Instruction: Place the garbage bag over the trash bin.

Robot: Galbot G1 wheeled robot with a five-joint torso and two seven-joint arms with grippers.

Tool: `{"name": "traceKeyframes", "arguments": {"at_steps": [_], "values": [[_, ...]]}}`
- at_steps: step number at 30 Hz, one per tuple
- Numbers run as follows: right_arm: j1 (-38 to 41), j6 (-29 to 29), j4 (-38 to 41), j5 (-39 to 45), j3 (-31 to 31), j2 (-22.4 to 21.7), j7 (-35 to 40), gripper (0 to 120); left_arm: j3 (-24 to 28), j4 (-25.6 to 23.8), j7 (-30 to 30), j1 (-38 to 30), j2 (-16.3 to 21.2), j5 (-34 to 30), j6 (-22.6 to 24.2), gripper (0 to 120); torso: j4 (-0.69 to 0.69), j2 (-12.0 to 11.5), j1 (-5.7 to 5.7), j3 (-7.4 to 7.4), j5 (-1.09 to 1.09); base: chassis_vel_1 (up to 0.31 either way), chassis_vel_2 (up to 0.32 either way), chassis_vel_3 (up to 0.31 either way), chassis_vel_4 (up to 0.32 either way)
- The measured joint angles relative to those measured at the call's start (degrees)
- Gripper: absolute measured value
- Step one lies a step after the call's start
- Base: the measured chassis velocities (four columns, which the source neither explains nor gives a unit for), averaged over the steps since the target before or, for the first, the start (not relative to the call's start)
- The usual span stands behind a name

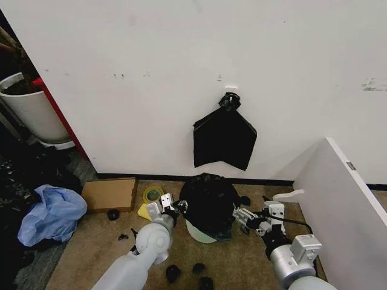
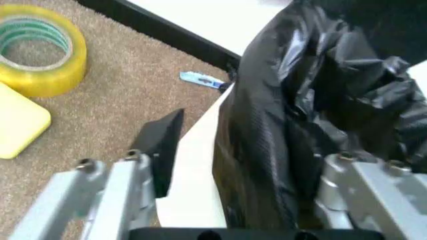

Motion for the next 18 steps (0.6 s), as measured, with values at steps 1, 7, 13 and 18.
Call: {"name": "traceKeyframes", "arguments": {"at_steps": [1,7,13,18], "values": [[0.00,0.00,0.00,0.00,0.00,0.00,0.00,100,0.00,0.00,0.00,0.00,0.00,0.00,0.00,60,0.00,0.00,0.00,0.00,0.00,0.000,0.000,0.000,0.000],[-0.36,4.01,-1.57,-3.36,-0.12,1.34,-2.77,100,-0.82,-3.39,3.54,2.89,1.88,7.51,-2.17,86,-0.01,0.00,0.00,0.00,0.00,0.000,0.000,0.000,0.000],[-0.37,13.26,-5.49,-8.15,3.22,4.72,-5.95,100,-2.76,-7.39,7.70,8.70,2.64,26.76,-12.50,100,0.00,0.00,0.00,0.00,0.00,0.000,0.000,0.000,0.000],[-2.47,21.13,-9.80,-12.05,7.89,8.76,-7.59,100,-4.36,-11.18,10.31,16.70,2.79,40.02,-22.17,100,0.00,0.00,0.00,0.00,-0.01,0.000,0.000,0.000,0.000]]}}
